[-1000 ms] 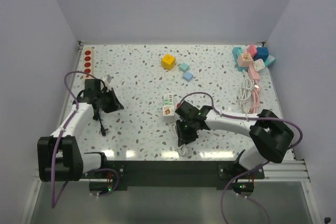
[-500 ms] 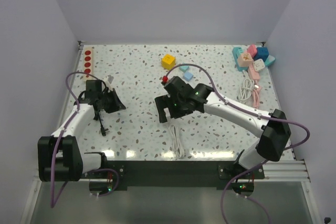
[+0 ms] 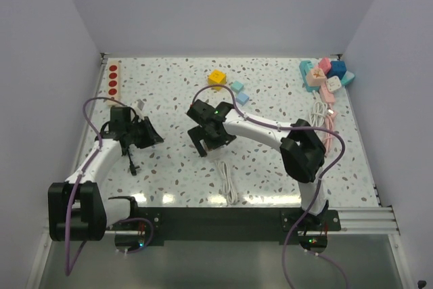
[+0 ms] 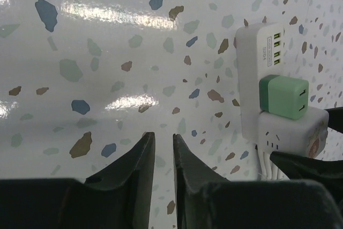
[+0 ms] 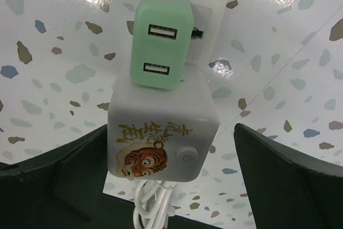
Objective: Pull the plug off the socket
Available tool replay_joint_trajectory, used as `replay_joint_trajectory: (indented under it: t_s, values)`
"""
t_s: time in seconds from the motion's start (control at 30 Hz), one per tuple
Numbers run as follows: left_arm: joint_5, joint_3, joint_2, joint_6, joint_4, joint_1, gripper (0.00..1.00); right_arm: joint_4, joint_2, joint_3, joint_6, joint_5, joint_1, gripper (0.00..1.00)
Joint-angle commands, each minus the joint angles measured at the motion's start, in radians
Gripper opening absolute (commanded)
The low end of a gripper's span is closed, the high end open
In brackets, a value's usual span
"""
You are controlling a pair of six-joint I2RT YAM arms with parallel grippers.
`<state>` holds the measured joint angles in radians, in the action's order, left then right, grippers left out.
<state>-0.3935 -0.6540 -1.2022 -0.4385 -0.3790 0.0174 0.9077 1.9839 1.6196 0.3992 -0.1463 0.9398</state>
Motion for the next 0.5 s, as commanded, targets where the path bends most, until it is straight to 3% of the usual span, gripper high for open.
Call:
replay_joint_trajectory:
  t_s: [0.0,0.03,0.13,0.17,0.27,0.3,0.47]
  values:
    - [-0.022,0.024,0.038,-0.029,0.071,-0.005,0.27,-0.006,-0.007,0.026,-0.017,-0.015,0.001,0.96]
    - [-0.028,0.028,0.036,-0.037,0.086,-0.004,0.31,-0.025,0.01,0.022,-0.016,0.02,0.001,0.93]
    - [-0.064,0.054,0.023,-0.057,0.129,-0.004,0.38,-0.067,0.021,-0.007,-0.007,0.086,-0.001,0.64]
    - [-0.085,0.066,0.018,-0.063,0.144,-0.004,0.4,-0.079,0.015,-0.03,-0.002,0.094,-0.001,0.45]
    - [-0.111,0.099,0.004,-0.1,0.216,-0.008,0.47,-0.136,-0.025,-0.087,0.012,0.166,-0.022,0.16]
    - [-0.131,0.105,-0.003,-0.109,0.239,-0.008,0.49,-0.154,-0.037,-0.105,0.027,0.198,-0.035,0.0]
    - [-0.143,0.106,-0.048,-0.195,0.364,-0.06,0.58,-0.395,-0.175,-0.306,0.081,0.433,-0.156,0.0]
